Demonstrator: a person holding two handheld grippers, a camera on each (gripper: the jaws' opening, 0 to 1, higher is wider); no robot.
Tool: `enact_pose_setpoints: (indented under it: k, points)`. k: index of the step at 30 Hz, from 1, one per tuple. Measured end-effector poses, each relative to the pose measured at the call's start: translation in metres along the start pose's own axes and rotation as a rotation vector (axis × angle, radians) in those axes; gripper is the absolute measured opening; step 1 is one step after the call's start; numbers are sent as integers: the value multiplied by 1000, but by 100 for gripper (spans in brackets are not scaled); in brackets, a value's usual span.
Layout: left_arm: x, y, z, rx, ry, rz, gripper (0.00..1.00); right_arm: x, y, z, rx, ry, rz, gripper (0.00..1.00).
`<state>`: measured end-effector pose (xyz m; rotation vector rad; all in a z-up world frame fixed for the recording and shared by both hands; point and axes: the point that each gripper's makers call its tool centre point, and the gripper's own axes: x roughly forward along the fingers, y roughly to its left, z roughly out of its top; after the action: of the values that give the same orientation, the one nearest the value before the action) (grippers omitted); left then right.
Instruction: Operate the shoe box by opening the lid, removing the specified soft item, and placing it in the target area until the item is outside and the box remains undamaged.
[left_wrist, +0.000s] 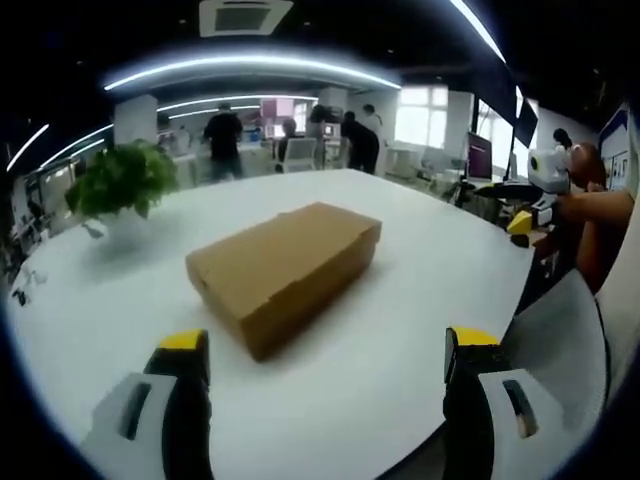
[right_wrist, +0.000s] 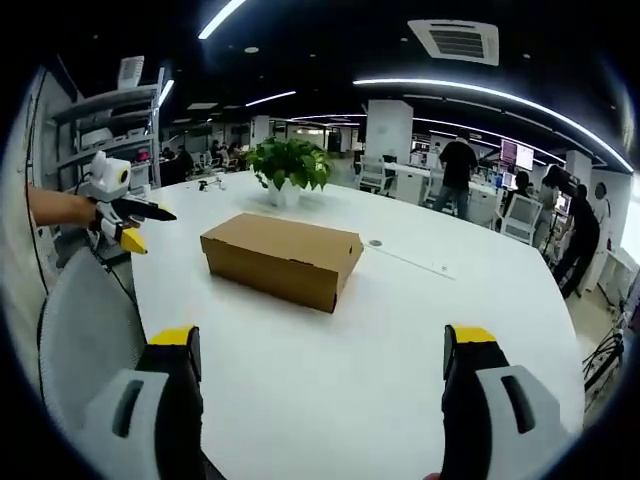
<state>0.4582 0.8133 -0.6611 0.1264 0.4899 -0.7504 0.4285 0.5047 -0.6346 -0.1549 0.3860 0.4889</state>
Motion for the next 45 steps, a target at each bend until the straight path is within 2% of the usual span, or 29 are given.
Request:
enact_pose_setpoints:
  k: [15, 25, 35, 45]
  points:
    - [13, 17, -11, -2, 36, 27, 99, 32, -5, 0, -48, 20, 82, 96]
    - [22, 30, -10, -7, 43, 58, 98, 58, -3, -3, -88, 32, 147, 96]
    - [35, 45, -18, -29, 53, 91, 93, 86, -5, -7, -129, 36, 211, 90]
    - [49, 54, -16, -34, 46, 106, 87, 114, -10, -6, -147, 27, 254, 84]
